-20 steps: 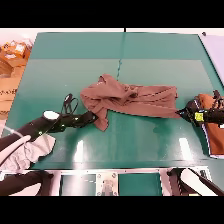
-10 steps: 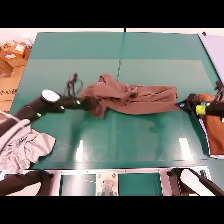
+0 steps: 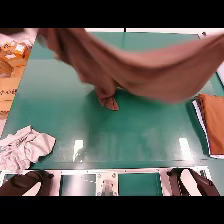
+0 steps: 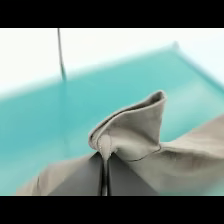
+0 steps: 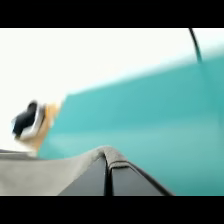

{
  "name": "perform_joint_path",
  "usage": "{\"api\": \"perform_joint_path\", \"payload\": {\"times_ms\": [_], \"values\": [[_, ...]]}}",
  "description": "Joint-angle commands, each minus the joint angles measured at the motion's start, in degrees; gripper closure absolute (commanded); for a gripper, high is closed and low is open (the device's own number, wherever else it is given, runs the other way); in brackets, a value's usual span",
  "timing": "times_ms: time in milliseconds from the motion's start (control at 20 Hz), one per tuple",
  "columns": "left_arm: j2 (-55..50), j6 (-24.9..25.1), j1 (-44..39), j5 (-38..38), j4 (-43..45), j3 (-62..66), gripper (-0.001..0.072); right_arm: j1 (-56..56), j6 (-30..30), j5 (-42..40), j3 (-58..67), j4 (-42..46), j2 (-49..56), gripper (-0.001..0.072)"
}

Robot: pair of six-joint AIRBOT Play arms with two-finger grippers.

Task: Fold the shirts.

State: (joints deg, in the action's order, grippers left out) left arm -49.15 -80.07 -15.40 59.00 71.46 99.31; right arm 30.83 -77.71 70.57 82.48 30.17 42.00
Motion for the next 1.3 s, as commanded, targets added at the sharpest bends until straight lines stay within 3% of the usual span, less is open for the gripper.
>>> {"api": "perform_joint_path", "payload": {"times_ms": [0,250,500,900,1100,1250], "values": [[1.55,4.46,0.04,2.91,5.29,18.08,0.069,0.11,-0.37,-5.31,13.31,-0.57,-5.2,0.07],[1.55,7.1,0.04,-4.28,9.4,22.64,0.0689,0.09,-4.79,-7.26,17.75,1.84,-6.84,0.07],[-4.61,7.08,0.04,-5.44,9.42,17.35,0.0688,0.09,-4.02,-6.86,8.31,3.63,-6.43,0.07],[-31.82,7.06,0.04,-11.96,5.81,17.07,0.0688,-0.09,9.4,-12.76,-19.26,3.23,3.48,0.07],[-46.18,7.08,0.04,-15.65,-1.01,17.07,0.0688,-3.78,16.9,-20.31,-24.76,1.75,19.19,0.07],[-53.81,7.08,0.04,-16.2,-4.83,17.07,0.0688,-8.37,24.06,-26.73,-23.89,-4.42,33.33,0.07]]}}
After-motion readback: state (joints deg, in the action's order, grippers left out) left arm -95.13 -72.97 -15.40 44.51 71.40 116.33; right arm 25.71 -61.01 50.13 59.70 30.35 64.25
